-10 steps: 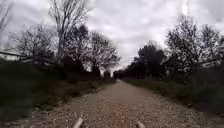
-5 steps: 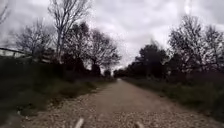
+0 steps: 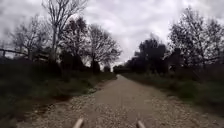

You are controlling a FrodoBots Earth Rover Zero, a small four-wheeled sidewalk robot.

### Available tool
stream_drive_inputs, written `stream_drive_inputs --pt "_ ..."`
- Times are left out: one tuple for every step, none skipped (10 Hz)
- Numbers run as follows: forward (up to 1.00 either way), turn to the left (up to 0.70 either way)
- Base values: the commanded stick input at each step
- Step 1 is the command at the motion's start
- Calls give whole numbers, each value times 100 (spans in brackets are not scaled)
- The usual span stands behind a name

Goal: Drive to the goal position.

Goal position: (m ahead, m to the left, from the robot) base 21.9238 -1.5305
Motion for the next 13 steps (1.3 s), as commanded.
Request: stream_drive_inputs --pt "70 0" --pt "70 0" --pt "70 0" --pt "70 0" --pt "70 0" --pt "70 0" --pt "70 0" --pt "70 0" --pt "70 0" --pt "70 0" --pt "70 0" --pt "70 0" --pt "70 0"
